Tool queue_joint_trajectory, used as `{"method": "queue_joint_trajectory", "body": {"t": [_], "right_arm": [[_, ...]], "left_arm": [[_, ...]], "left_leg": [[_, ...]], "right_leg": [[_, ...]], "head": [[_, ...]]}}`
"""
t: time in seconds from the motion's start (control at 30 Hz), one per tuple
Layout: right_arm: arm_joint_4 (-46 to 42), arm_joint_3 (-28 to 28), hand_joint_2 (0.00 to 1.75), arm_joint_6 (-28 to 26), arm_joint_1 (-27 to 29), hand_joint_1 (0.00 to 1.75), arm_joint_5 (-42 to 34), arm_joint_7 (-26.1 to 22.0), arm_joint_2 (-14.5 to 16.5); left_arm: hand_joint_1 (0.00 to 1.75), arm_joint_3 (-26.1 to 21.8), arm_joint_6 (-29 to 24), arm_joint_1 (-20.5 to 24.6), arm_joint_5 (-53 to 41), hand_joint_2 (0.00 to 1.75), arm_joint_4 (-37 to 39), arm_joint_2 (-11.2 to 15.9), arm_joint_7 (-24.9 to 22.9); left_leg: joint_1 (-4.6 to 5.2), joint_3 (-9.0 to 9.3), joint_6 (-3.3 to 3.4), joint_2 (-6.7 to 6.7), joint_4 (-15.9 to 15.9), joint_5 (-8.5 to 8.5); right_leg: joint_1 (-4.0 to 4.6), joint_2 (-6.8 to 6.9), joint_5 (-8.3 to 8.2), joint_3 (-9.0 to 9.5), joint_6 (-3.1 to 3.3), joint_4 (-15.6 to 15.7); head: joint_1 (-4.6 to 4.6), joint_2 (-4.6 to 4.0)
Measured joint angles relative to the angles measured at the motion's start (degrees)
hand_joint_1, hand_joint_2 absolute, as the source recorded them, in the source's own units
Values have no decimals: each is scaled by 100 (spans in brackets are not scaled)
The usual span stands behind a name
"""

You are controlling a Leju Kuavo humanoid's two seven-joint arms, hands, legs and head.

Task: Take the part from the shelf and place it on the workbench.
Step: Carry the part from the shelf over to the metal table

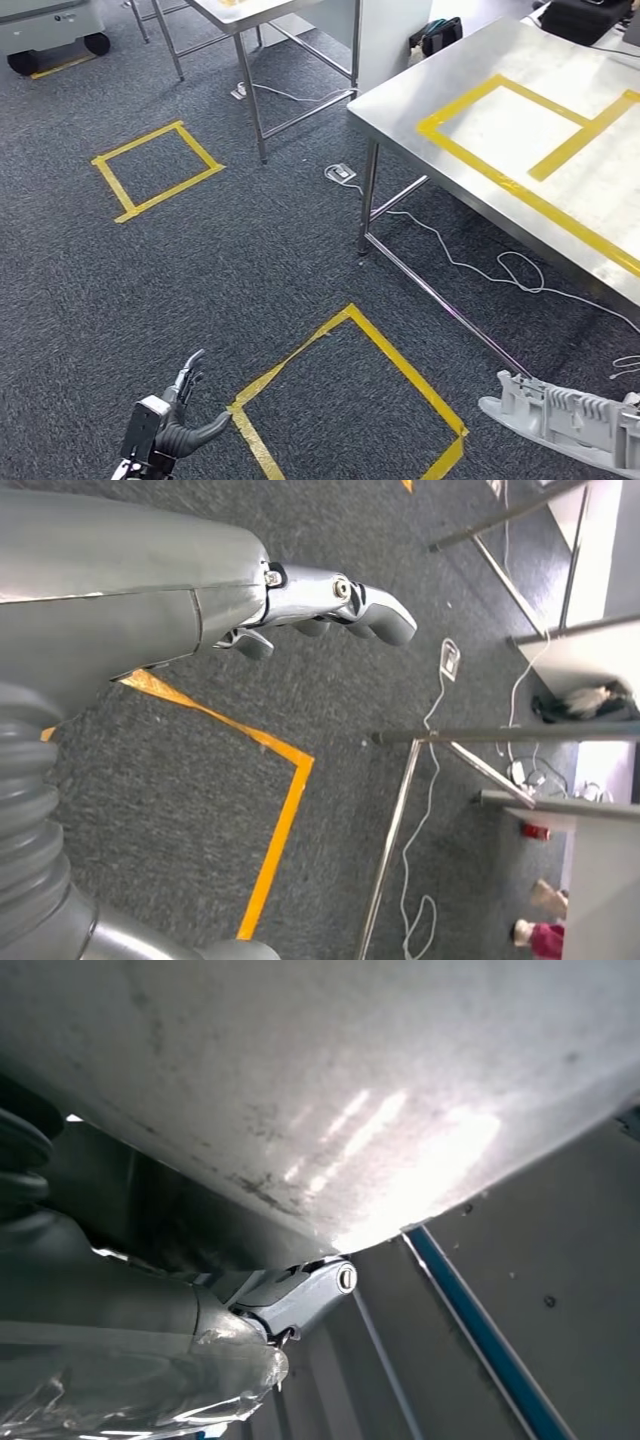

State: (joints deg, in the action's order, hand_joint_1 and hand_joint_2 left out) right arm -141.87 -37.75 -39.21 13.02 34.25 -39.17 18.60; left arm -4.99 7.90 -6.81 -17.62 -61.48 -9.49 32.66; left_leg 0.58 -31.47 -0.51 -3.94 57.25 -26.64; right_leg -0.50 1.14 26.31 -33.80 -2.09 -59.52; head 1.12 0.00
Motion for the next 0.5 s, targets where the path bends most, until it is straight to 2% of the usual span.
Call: {"method": "queue_joint_trajectory", "body": {"t": [0.07,0.1,0.17,0.2,0.23,0.27,0.3,0.33,0.37,0.4,0.43,0.5], "right_arm": [[-53,-5,175,0,-5,175,85,0,0],[-73,-5,175,-1,-8,175,115,0,0],[-99,-5,175,-1,-11,175,160,0,0],[-106,-6,175,-1,-11,175,172,0,0],[-112,-7,175,-1,-11,175,184,0,0],[-117,-6,175,-1,-11,175,203,0,0],[-121,-5,175,-1,-11,175,232,0,0],[-124,-3,175,-1,-11,175,274,0,0],[-126,3,175,-1,-12,175,326,0,0],[-129,13,175,0,-11,175,382,0,0],[-131,28,175,0,-10,175,441,0,0],[-134,68,175,0,0,175,556,0,0]], "left_arm": [[0,29,-3,11,20,175,0,11,-6],[0,39,-4,13,24,175,1,17,-7],[0,51,-5,4,33,175,6,26,-10],[0,56,-5,-1,34,175,10,28,-12],[0,61,-5,-4,35,175,15,29,-14],[0,63,-6,-4,40,175,19,33,-15],[0,64,-8,-1,48,175,21,40,-16],[0,65,-9,3,57,175,21,48,-16],[0,67,-11,9,66,175,21,56,-17],[0,70,-11,15,72,175,22,61,-21],[0,75,-11,21,76,175,22,63,-25],[0,94,-11,32,87,175,23,68,-35]], "left_leg": [[-20,-77,-54,119,187,-151],[-28,-198,-78,210,449,-307],[-31,-593,-89,322,1247,-658],[-32,-761,-86,341,1564,-745],[-31,-846,-75,358,1700,-724],[-31,-819,-59,376,1603,-591],[-31,-691,-38,406,1313,-389],[-34,-505,-17,483,917,-177],[-43,-320,-2,561,520,-38],[-46,-189,4,627,236,39],[-44,-121,13,672,72,45],[-35,-98,51,627,6,-21]], "right_leg": [[-11,-69,-14,-2,74,10],[-17,-102,-21,-1,106,15],[-12,-179,-25,-9,144,15],[-8,-226,-26,-11,150,15],[-5,-277,-27,-10,153,15],[-4,-330,-28,-7,151,15],[-6,-385,-31,-3,147,15],[-10,-437,-35,-1,139,14],[-4,-490,-33,-10,122,3],[-3,-537,-37,-26,97,0],[-5,-579,-34,-47,66,5],[-17,-638,2,-96,0,35]], "head": [[-4,0],[-9,0],[-14,0],[-13,0],[-13,0],[-13,0],[-13,0],[-14,0],[-13,0],[-9,0],[-10,0],[-13,0]]}}
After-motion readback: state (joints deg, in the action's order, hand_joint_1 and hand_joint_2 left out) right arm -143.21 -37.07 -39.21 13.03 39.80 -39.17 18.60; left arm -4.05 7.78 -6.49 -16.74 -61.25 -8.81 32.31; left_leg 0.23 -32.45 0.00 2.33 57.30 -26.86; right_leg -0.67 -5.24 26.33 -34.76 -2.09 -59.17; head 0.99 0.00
